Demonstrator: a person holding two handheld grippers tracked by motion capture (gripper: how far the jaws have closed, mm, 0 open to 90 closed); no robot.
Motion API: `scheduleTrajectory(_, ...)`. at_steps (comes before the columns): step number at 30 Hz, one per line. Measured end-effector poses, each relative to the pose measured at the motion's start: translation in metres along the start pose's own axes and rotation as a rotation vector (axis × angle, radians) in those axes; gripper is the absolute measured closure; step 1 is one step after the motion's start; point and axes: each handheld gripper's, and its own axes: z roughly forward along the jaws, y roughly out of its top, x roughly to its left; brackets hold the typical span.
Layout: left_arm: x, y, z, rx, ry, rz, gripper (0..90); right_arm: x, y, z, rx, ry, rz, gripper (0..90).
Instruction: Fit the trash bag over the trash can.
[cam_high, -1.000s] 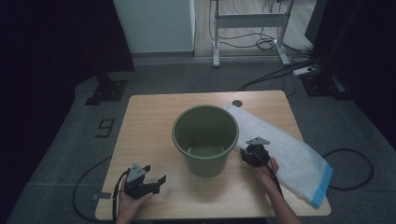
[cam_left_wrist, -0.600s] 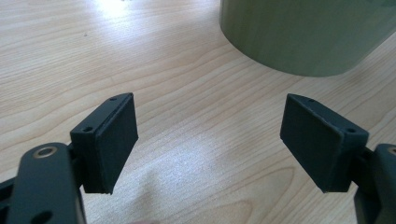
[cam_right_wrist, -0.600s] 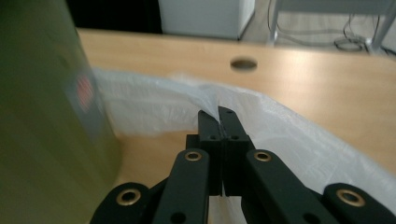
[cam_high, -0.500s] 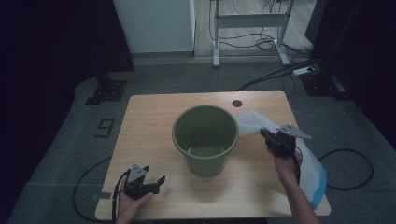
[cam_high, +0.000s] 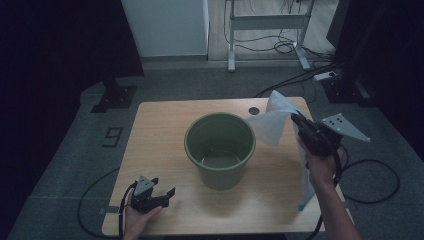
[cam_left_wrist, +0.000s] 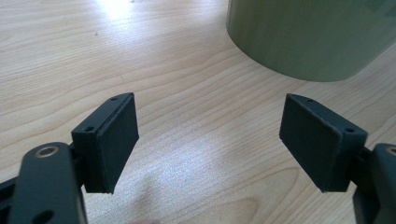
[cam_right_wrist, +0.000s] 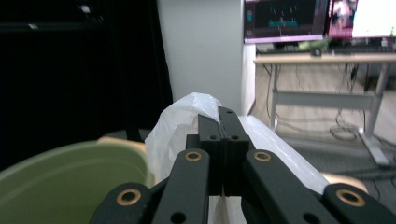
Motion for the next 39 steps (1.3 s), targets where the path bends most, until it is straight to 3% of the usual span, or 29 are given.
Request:
scheduleTrajectory(11,0.001,-0.001,0.001,0.003,-0.001,-0.003,19.2,0.033,0.061,-0.021,-0.144,0.057,-0.070,88.9)
scheduleTrajectory(17,0.001,-0.001,0.001,0.002,-0.002,-0.003,19.2,0.055,0.068,-0.027,-0.161,0.120,-0.100,88.9)
scheduleTrajectory(24,0.001,-0.001,0.001,0.007,0.001,0.000,19.2,0.079,0.042,-0.009,-0.087,0.171,-0.154,88.9)
scheduleTrajectory(33,0.001,-0.002,0.002,0.013,-0.001,0.002,19.1,0.090,-0.010,0.020,0.041,0.193,-0.160,88.8)
scheduleTrajectory(39,0.001,-0.002,0.002,0.016,-0.002,0.004,19.1,0.102,-0.034,0.029,0.097,0.229,-0.163,88.8)
